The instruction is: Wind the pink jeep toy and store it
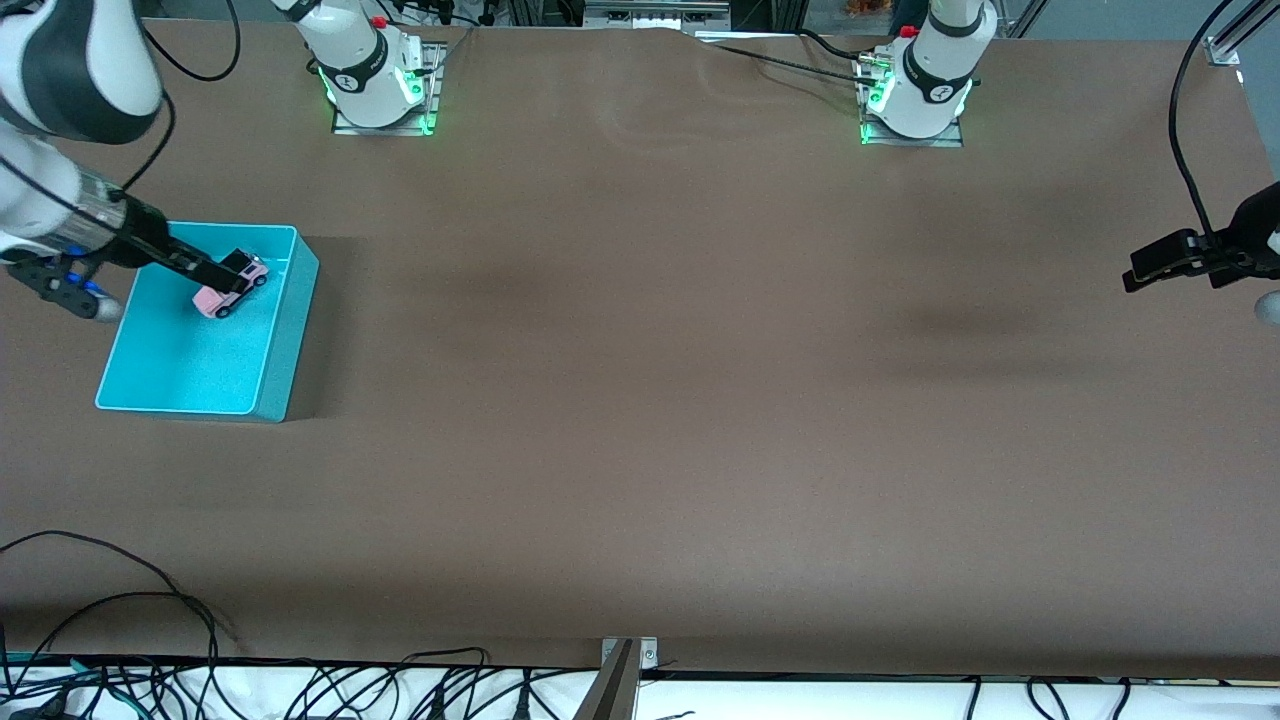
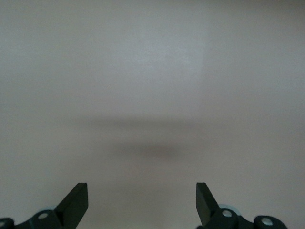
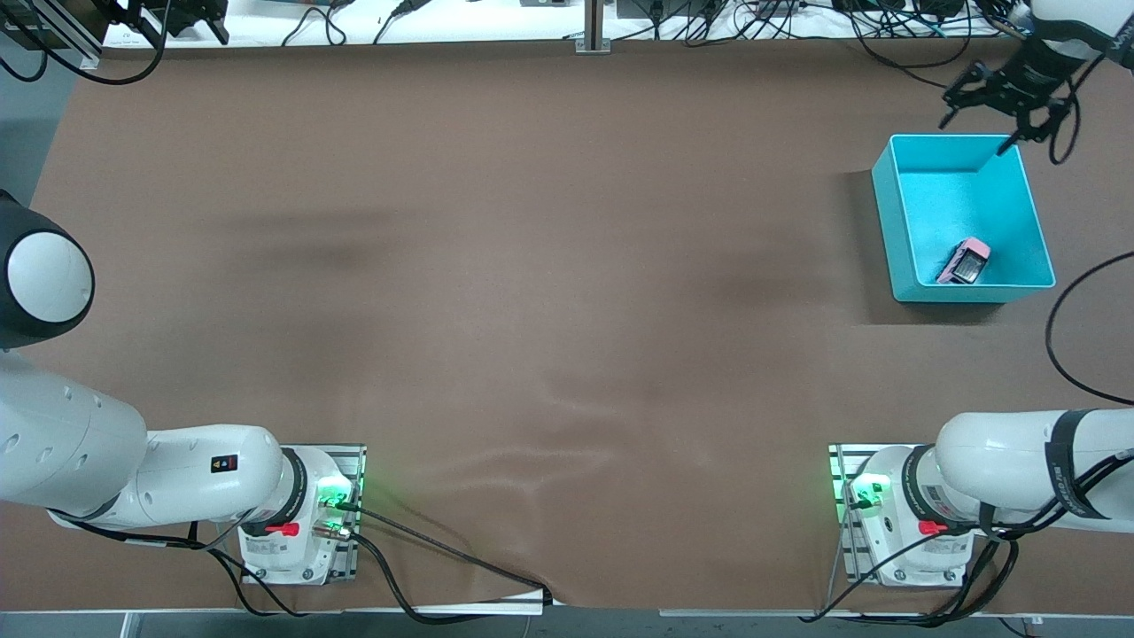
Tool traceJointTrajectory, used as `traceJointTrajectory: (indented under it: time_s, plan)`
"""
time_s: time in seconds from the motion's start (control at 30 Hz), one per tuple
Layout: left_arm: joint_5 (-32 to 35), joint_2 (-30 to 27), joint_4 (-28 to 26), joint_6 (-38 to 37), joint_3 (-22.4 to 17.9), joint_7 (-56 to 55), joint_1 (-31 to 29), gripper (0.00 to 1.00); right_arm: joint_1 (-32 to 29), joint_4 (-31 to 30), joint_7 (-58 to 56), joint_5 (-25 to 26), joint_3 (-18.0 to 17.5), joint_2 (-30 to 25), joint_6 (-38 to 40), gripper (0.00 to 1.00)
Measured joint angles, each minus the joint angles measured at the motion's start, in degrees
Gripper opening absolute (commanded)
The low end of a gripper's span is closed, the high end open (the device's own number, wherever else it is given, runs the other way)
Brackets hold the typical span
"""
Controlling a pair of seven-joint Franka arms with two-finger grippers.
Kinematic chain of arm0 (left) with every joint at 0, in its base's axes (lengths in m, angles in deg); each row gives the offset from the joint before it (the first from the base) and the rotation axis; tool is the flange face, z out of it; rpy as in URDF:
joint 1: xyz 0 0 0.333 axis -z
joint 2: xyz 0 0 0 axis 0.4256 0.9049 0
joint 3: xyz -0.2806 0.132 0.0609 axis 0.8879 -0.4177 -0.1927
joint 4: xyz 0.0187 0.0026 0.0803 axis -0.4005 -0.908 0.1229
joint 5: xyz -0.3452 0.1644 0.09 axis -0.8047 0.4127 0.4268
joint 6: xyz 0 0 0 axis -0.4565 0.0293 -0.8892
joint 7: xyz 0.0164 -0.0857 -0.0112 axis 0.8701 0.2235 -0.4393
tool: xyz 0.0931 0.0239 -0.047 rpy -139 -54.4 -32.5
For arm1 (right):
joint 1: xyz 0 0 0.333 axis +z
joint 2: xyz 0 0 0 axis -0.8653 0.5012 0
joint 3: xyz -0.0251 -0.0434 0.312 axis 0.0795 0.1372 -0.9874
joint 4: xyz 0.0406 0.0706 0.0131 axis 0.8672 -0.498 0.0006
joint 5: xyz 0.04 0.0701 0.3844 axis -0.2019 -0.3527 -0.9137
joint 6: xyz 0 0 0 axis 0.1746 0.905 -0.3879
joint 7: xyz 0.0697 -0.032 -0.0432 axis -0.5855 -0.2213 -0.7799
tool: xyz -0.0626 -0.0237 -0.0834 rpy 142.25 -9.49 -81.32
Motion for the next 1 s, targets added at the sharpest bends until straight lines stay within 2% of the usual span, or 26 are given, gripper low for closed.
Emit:
traceJointTrajectory:
  time_s: [0.23, 0.6, 1.0]
  plan:
    - [-0.5, -0.3, 0.0, -0.1, 0.8, 0.0, 0.3, 1.00, 0.1, 2.2, -1.8, 0.0, -0.4, 0.1, 2.5, 1.00]
    - [-0.5, -0.3, 0.0, -0.1, 3.0, 0.1, 0.3, 1.00, 1.5, 14.2, -14.9, 0.1, 5.6, -0.2, 17.7, 1.00]
    - [-0.5, -0.3, -0.1, -0.1, 3.0, 0.1, 0.3, 1.00, 2.5, 22.0, -23.0, 3.9, 6.5, -0.2, 24.7, 1.00]
